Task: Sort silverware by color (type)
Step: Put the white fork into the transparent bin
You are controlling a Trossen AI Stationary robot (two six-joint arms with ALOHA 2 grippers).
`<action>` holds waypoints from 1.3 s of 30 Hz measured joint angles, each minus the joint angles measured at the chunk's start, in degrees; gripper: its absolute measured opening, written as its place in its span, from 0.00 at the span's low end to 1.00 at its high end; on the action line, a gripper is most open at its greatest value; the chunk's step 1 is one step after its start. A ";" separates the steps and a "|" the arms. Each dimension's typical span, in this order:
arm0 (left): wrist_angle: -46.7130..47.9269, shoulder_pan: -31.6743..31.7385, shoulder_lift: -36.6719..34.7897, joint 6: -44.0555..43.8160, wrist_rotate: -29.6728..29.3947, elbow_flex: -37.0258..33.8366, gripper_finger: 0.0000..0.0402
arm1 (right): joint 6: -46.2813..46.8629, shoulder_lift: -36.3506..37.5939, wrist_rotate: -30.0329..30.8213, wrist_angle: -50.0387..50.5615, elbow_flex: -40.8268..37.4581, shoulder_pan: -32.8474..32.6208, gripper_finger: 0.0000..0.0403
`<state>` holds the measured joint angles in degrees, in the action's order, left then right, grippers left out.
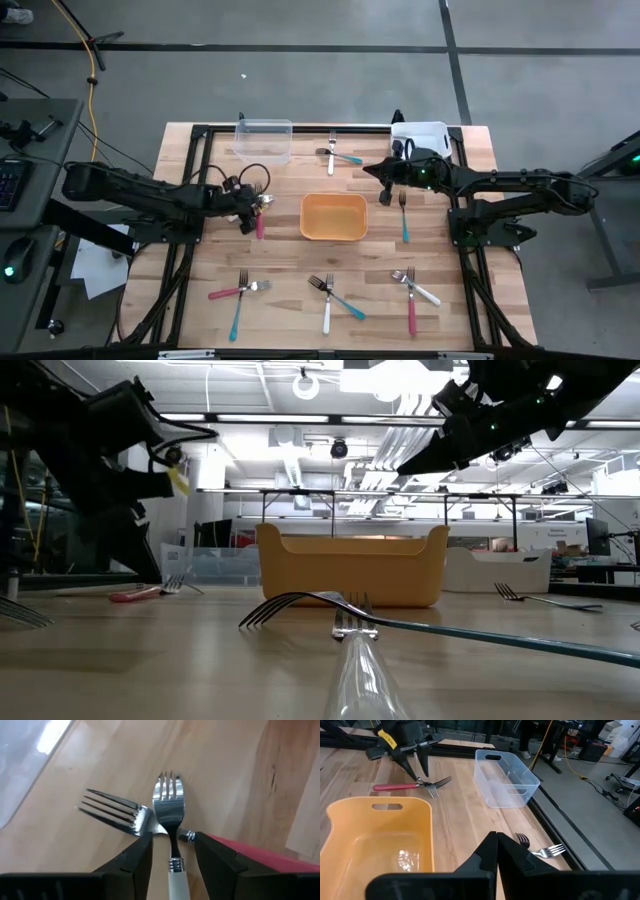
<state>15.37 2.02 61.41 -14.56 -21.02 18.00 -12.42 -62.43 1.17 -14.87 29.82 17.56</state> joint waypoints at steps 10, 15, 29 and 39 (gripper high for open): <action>-0.30 2.54 4.37 1.99 1.18 0.02 0.35 | 0.39 0.00 -0.13 0.00 0.00 0.00 0.00; -0.21 3.82 4.37 3.17 3.73 0.04 0.33 | 0.39 -0.02 -0.13 -0.02 0.00 0.00 0.00; 0.50 5.60 4.38 4.31 4.79 1.39 0.02 | 0.41 -0.02 -0.09 -0.01 0.00 0.00 0.00; 9.55 12.45 4.42 9.83 0.53 13.85 0.00 | 1.01 -0.02 0.07 -0.02 0.00 0.00 0.00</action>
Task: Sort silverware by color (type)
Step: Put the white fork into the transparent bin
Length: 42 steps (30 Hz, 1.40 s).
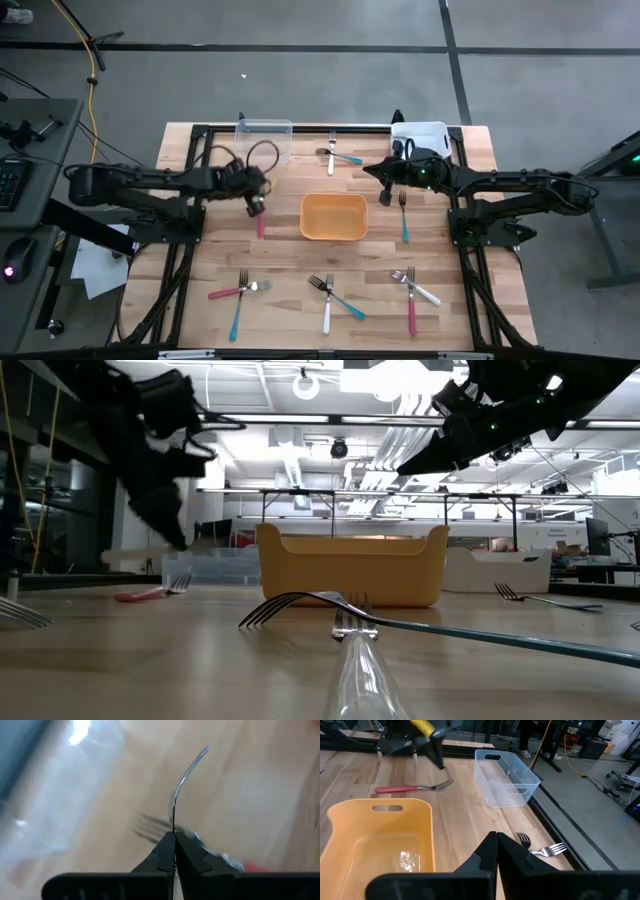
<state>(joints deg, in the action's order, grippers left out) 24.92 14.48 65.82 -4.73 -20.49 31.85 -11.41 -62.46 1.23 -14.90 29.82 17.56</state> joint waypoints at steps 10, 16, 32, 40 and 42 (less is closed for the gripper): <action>-2.78 15.51 1.56 14.65 -0.31 10.23 0.00 | -0.16 0.00 -0.04 0.00 0.00 0.00 0.00; -10.75 23.97 9.48 24.20 5.75 15.00 0.00 | -0.03 0.00 -0.08 0.02 0.00 0.00 0.00; -17.44 32.62 27.79 27.50 7.78 19.26 0.00 | -0.03 0.00 -0.20 0.02 0.00 0.02 0.00; -17.59 32.77 30.29 27.41 8.51 19.26 0.00 | -0.03 0.00 -0.18 0.02 0.00 0.02 0.00; -17.52 32.77 30.34 26.37 8.58 19.26 0.00 | -0.01 0.00 -0.17 0.01 0.00 0.01 0.00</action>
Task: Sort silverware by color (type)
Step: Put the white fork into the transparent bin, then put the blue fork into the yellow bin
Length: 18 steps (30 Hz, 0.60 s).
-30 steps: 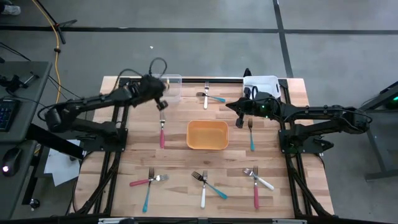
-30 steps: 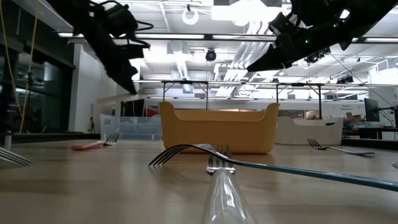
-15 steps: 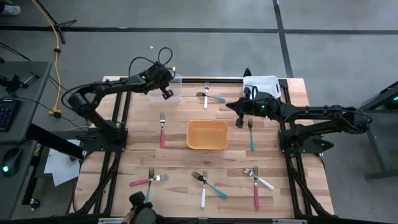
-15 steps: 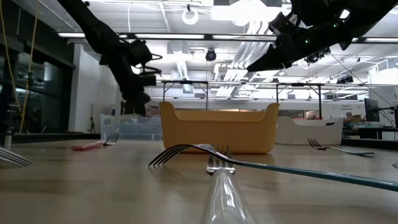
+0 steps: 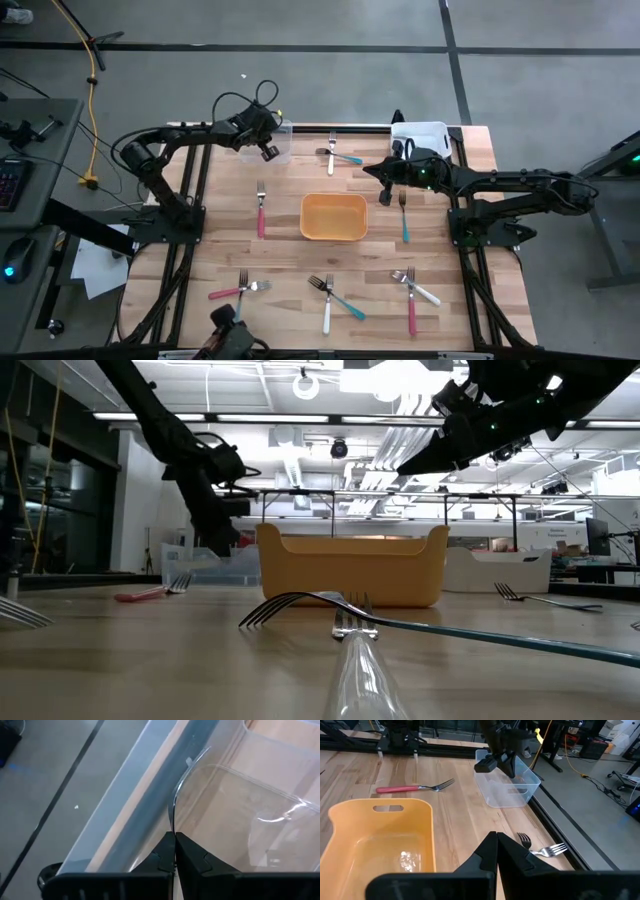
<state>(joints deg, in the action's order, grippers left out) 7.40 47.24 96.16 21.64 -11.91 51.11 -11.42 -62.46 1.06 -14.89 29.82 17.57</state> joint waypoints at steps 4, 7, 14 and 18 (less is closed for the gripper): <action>0.06 0.00 -0.53 -1.43 -0.26 0.00 0.04 | 0.00 0.00 0.00 0.01 0.00 0.00 0.00; 0.03 -0.15 -0.75 -1.45 -0.20 0.04 0.09 | 0.00 -0.03 0.02 0.01 0.00 0.00 0.00; 1.42 -2.04 -0.76 1.24 -0.17 0.04 0.16 | -0.47 -0.04 0.27 0.01 0.00 0.01 0.00; 1.08 -4.42 -0.81 2.20 -0.92 0.03 0.14 | -0.65 -0.04 1.48 0.01 0.00 0.01 0.00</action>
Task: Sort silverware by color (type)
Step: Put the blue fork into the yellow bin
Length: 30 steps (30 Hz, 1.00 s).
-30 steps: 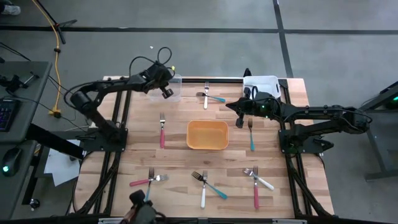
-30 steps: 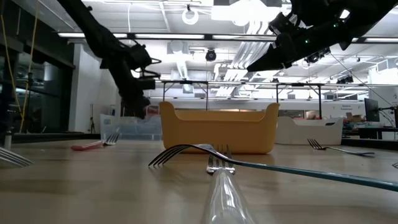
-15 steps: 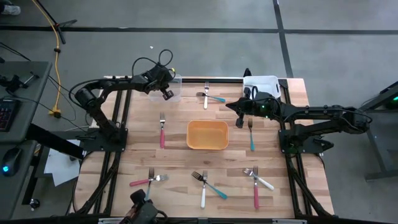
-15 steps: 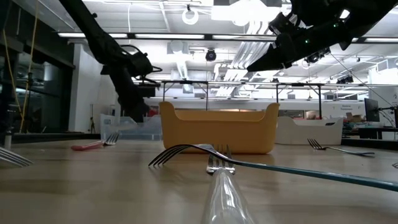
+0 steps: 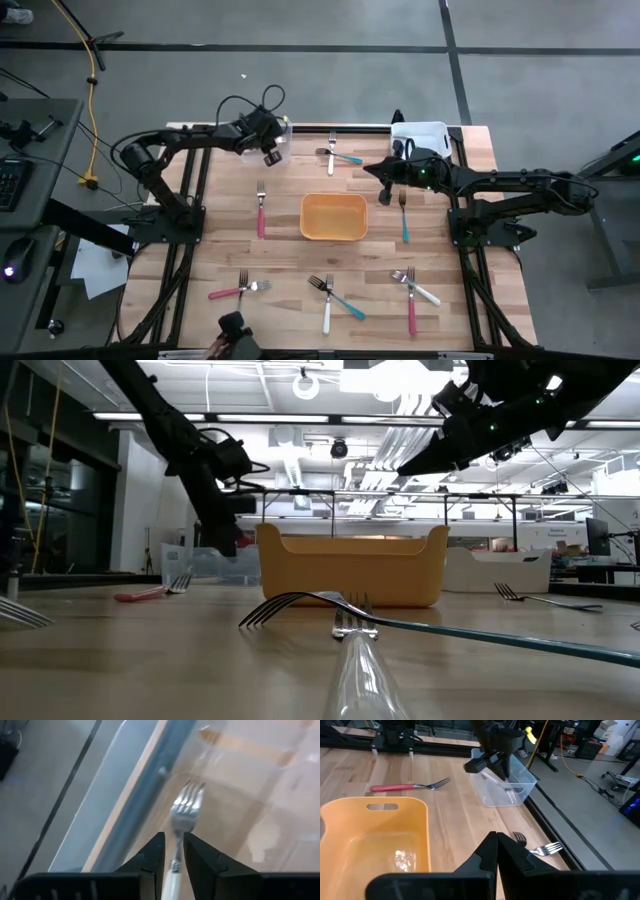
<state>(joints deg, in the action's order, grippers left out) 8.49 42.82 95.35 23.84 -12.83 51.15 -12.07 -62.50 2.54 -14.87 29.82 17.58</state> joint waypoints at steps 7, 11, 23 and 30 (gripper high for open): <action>-3.42 -2.52 0.00 0.63 -0.16 -0.01 0.03 | -1.41 0.00 0.75 0.00 0.00 0.04 0.00; -4.73 -2.55 0.00 -1.15 0.55 -0.01 0.00 | -1.93 0.00 1.33 0.00 0.00 0.04 0.00; -13.46 -2.80 -0.88 -2.70 3.51 -0.08 0.00 | -1.49 0.00 4.93 0.00 0.00 0.04 0.00; -16.39 -5.16 -5.10 -4.24 3.77 -0.10 0.00 | 0.45 0.00 4.83 0.76 0.00 0.04 0.00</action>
<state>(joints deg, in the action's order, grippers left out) -7.90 37.66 90.25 19.61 -9.06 51.05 -11.62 -62.50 7.38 -14.11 29.82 17.63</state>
